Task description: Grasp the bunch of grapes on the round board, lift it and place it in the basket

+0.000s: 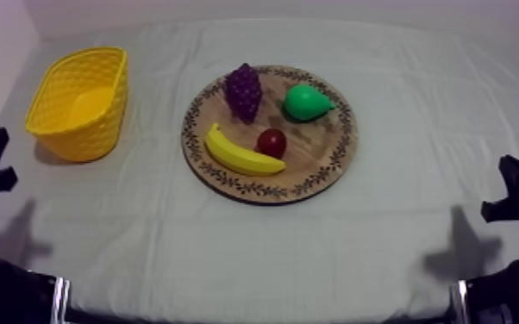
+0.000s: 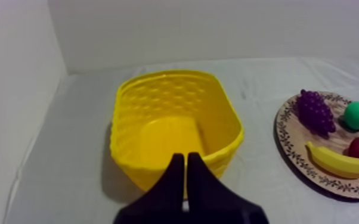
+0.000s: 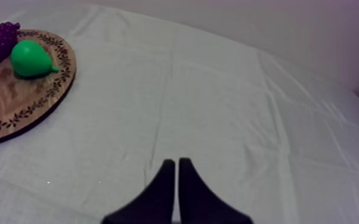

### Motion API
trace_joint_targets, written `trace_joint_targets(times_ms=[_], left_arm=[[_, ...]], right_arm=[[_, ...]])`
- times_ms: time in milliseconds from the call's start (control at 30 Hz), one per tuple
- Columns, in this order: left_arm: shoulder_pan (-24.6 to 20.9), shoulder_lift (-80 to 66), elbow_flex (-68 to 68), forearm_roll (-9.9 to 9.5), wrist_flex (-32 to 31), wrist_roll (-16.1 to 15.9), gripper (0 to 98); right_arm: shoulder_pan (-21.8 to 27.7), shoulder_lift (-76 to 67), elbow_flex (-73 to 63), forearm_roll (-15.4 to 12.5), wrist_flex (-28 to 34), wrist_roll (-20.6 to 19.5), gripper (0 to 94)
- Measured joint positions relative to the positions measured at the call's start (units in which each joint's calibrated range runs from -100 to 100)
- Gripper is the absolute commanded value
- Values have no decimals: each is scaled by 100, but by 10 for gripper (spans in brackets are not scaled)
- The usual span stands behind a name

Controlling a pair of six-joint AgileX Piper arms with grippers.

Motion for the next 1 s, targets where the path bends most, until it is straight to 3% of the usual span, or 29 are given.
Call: trace_joint_targets(times_ms=[167, 500, 767, 1000], left_arm=[[228, 1174, -1434, -131, 689, 30, 0], [922, 3454, -3957, -153, 2048, 40, 0], [1551, 4817, -4630, -92, 1925, 95, 0], [1802, 5752, -4970, 90, 1831, 10, 0]], right_arm=[[0, 0, 0, 0, 0, 0, 5], [0, 0, 0, 0, 0, 0, 5], [0, 0, 0, 0, 0, 0, 5], [0, 0, 0, 0, 0, 0, 5]])
